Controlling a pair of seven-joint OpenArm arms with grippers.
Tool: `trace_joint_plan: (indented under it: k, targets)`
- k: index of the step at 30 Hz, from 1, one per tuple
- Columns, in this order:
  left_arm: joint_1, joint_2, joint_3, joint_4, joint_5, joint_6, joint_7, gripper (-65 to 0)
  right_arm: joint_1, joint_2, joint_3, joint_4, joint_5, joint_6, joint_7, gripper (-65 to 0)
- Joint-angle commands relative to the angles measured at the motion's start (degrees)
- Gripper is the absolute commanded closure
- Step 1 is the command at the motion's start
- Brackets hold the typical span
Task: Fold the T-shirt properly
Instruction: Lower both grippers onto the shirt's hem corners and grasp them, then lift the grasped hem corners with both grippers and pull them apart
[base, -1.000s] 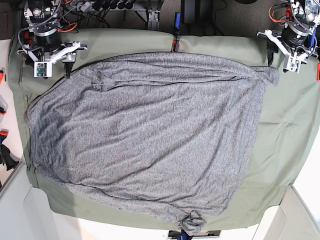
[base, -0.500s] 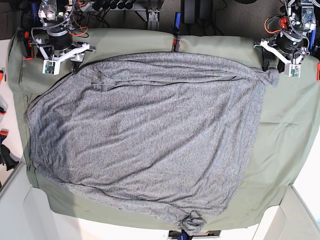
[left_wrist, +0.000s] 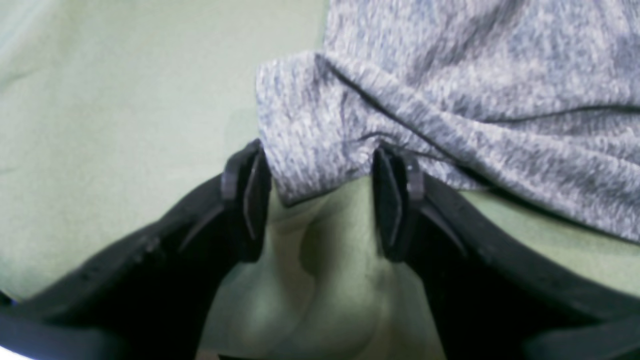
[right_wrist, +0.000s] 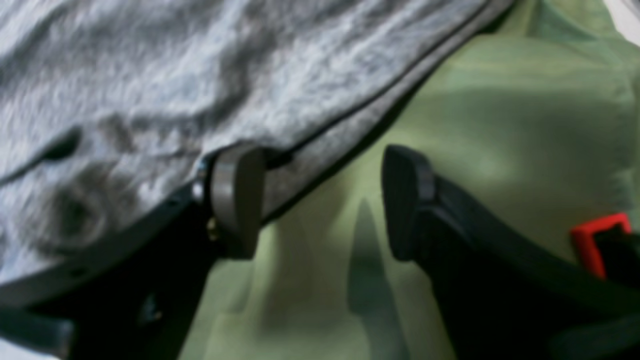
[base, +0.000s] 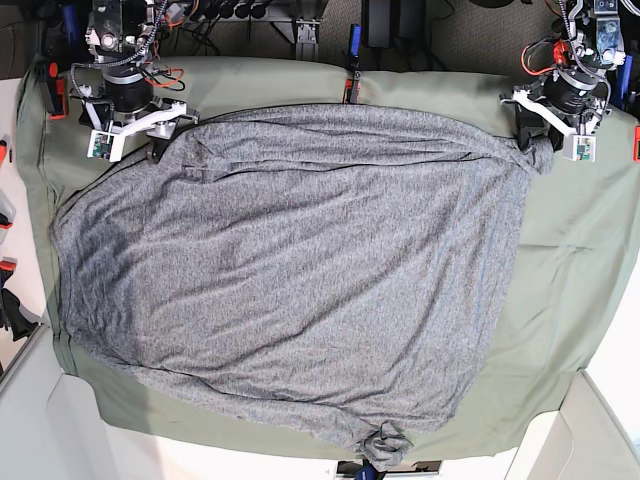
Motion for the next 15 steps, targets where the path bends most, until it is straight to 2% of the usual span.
trace_joint_plan:
  k: [1,6,15]
  targets:
    - [0.0,-0.5,-0.4,0.6,0.2,0.0,-1.0,-35.7,0.6,0.3,1.2,0.5,-0.4,-0.5,1.6,-37.3]
    - [0.0,-0.4,-0.4,0.6,1.8,0.0,-1.5,-35.6,3.3,0.0,4.1,-3.0,0.0,-0.5,1.6,-37.3]
    - [-0.3,-0.4,-0.4,0.5,3.9,0.0,-2.7,-35.6,6.3,-2.2,3.9,-6.7,0.3,-0.2,1.6,-37.3]
